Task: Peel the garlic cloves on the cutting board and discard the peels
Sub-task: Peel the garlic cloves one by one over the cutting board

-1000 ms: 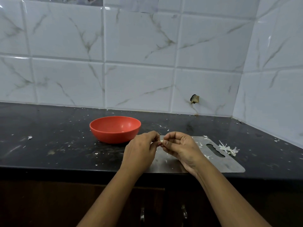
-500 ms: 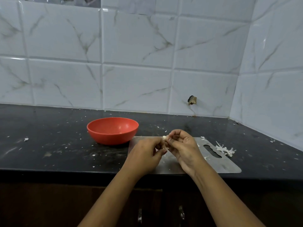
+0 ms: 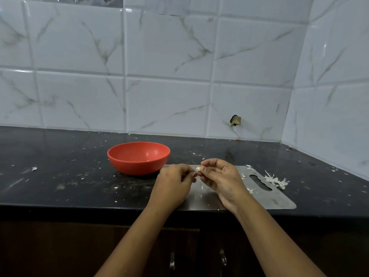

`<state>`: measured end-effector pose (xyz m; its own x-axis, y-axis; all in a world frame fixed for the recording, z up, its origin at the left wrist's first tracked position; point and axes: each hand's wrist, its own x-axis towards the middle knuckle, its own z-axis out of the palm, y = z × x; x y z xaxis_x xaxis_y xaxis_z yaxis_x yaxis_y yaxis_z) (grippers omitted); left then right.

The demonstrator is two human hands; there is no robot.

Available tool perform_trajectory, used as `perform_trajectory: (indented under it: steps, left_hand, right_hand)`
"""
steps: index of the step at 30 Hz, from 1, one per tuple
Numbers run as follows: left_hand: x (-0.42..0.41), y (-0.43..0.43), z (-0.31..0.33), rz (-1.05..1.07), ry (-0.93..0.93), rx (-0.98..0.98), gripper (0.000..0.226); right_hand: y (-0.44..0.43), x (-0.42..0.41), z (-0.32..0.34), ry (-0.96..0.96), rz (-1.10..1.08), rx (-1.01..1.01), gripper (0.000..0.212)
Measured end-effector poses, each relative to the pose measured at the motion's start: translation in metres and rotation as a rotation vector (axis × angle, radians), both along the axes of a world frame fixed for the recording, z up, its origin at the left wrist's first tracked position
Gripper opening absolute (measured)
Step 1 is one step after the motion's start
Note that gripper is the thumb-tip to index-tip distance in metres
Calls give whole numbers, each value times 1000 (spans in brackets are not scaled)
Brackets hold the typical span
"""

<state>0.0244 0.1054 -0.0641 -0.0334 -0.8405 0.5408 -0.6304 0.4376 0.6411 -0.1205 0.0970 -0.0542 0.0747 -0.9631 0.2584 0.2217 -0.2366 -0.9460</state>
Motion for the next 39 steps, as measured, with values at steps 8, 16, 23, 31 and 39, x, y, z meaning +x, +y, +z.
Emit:
perform_trajectory:
  steps: [8, 16, 23, 31, 39]
  left_hand:
    - [-1, 3, 1, 114, 47, -125, 8]
    - [-2, 7, -1, 209, 7, -299, 6]
    - [-5, 12, 2, 308, -149, -298, 10]
    - [-4, 11, 4, 276, -249, -297, 11]
    - [-1, 6, 4, 202, -285, -236, 11]
  right_hand:
    - [1, 1, 2, 83, 40, 7, 7]
    - [4, 1, 3, 146, 65, -6, 14]
    - [5, 1, 4, 108, 95, 7, 14]
    - [6, 1, 5, 92, 98, 33, 12]
    - [6, 1, 6, 103, 123, 42, 13]
